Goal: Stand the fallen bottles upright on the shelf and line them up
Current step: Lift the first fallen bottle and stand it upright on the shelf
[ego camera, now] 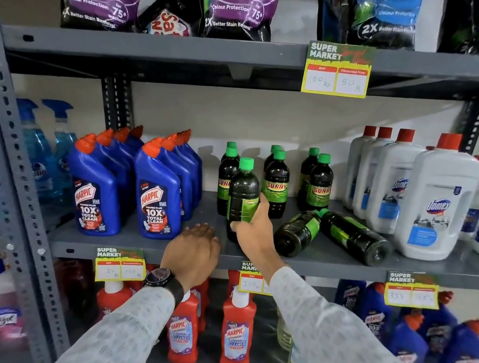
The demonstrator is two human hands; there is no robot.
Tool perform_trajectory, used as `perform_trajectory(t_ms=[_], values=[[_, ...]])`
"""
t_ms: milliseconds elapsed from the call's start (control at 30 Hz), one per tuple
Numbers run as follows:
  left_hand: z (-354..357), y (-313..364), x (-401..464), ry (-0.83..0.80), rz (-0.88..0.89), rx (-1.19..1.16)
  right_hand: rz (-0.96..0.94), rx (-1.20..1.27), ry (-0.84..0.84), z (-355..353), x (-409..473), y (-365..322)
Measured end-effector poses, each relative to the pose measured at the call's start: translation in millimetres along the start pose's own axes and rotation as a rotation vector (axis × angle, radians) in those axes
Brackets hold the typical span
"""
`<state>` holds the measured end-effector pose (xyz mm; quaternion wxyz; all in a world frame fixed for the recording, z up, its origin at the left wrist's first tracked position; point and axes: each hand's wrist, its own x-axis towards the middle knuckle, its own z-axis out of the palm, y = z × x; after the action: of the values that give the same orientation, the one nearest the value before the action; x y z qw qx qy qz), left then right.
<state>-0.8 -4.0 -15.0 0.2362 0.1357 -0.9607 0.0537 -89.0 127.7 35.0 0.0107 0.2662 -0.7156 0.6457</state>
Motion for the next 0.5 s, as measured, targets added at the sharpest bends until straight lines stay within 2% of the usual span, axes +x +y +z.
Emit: perform_trajectory(t_ms=[300, 500], values=[[-0.3, 0.4, 0.7, 0.016, -0.037, -0.045, -0.052, -0.136, 0.085, 5.9, 6.1, 11.9], [3.9, -1.5, 1.6, -0.003, -0.033, -0.002, -0.014, 0.049, -0.009, -3.3, 5.9, 12.9]])
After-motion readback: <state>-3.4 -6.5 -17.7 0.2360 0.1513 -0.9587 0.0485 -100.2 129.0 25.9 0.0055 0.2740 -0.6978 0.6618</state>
